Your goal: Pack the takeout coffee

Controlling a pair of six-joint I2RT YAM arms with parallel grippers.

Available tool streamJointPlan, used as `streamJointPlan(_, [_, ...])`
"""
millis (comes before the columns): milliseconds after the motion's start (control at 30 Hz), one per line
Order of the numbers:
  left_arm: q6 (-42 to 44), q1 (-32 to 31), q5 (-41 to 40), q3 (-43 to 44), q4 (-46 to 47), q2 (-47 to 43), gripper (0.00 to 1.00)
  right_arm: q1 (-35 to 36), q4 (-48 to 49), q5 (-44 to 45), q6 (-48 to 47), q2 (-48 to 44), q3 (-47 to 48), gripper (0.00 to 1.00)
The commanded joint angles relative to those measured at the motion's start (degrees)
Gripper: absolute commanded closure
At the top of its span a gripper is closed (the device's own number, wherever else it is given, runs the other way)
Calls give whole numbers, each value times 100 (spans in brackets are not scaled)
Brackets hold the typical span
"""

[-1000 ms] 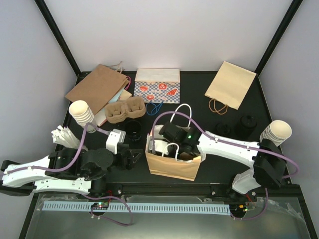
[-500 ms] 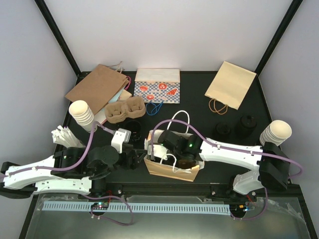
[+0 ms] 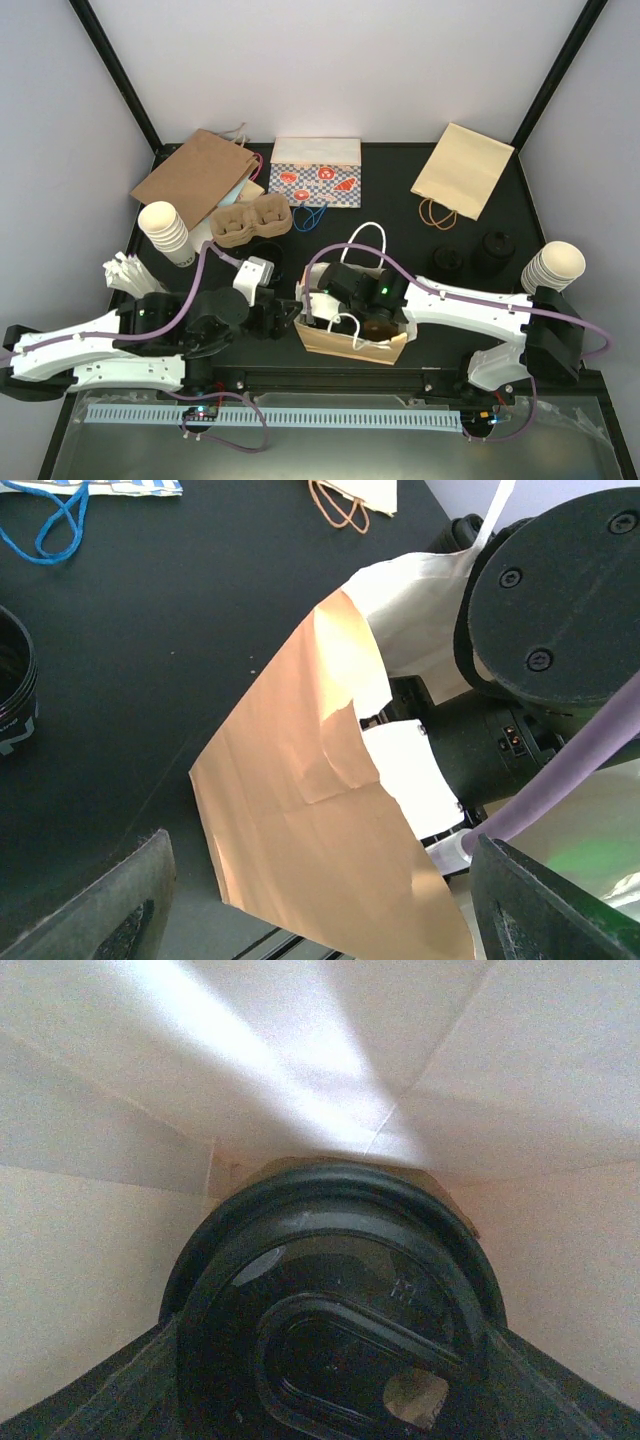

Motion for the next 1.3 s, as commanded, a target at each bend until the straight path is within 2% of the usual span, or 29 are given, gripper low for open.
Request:
streamJointPlan(0, [139, 56, 66, 288, 79, 8, 17, 26, -782, 226, -96, 29, 80, 39])
streamJointPlan(33, [132, 57, 75, 289, 77, -1, 17, 23, -775, 247, -82, 29, 94, 26])
streamJointPlan(67, [134, 60, 82, 288, 75, -10, 17, 21, -779, 241, -85, 22, 133, 8])
streamJointPlan(100, [128, 64, 93, 294, 71, -16, 17, 19, -785, 233, -91, 9, 162, 1])
streamJointPlan(467, [414, 152, 257, 379, 171, 74, 14, 19, -852, 260, 12, -508, 546, 0])
streamJointPlan(700, [744, 421, 465, 770, 132, 280, 13, 13, -978, 292, 67, -771, 806, 0])
streamJointPlan(1100, [1254, 1150, 1124, 1004, 144, 564, 13, 19, -1154, 453, 139, -959, 1112, 0])
streamJointPlan(1267, [1505, 1790, 1824, 957, 279, 558, 20, 14, -1175, 434, 72, -1072, 976, 0])
